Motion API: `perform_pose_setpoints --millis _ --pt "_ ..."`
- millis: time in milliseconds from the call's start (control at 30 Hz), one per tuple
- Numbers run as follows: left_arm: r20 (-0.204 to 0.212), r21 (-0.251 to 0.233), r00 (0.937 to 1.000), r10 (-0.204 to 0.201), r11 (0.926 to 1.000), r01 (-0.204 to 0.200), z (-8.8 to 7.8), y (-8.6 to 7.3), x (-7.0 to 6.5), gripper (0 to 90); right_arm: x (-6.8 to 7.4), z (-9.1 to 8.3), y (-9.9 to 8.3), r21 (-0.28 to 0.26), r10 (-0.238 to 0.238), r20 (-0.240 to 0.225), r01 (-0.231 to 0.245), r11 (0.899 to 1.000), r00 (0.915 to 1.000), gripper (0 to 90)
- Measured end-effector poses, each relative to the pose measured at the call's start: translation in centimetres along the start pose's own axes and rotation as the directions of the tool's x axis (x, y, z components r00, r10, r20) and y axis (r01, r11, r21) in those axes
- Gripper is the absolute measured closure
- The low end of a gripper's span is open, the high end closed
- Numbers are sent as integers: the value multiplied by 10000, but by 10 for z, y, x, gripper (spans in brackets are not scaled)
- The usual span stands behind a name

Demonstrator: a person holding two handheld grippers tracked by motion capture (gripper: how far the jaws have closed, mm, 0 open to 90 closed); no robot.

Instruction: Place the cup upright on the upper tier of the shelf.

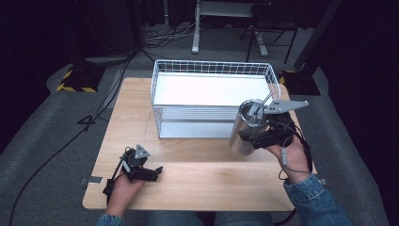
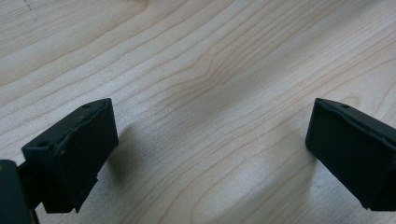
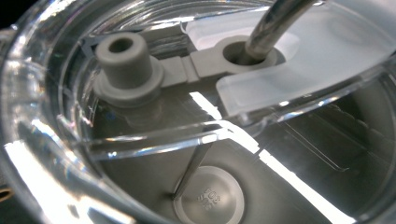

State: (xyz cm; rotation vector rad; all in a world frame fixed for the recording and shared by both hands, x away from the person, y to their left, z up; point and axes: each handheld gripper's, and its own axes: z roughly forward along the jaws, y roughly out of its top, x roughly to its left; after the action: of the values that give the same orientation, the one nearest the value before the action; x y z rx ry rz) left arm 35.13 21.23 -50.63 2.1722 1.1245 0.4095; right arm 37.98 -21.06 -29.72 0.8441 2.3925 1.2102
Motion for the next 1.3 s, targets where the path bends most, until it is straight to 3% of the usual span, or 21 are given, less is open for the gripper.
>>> perform_pose_setpoints --millis 300,767,1300 --pt "-14 -5 10000 16 10000 -16 0 0 0 29 -3 -20 32 -219 -194 192 198 9996 9996 37" --pt "1 -8 10000 15 10000 -15 0 0 0 29 -21 -36 81 -558 90 333 -71 9984 9994 37" --pt "-20 -19 10000 21 10000 -21 0 0 0 29 -58 -23 127 -703 582 874 -521 9962 9945 37"
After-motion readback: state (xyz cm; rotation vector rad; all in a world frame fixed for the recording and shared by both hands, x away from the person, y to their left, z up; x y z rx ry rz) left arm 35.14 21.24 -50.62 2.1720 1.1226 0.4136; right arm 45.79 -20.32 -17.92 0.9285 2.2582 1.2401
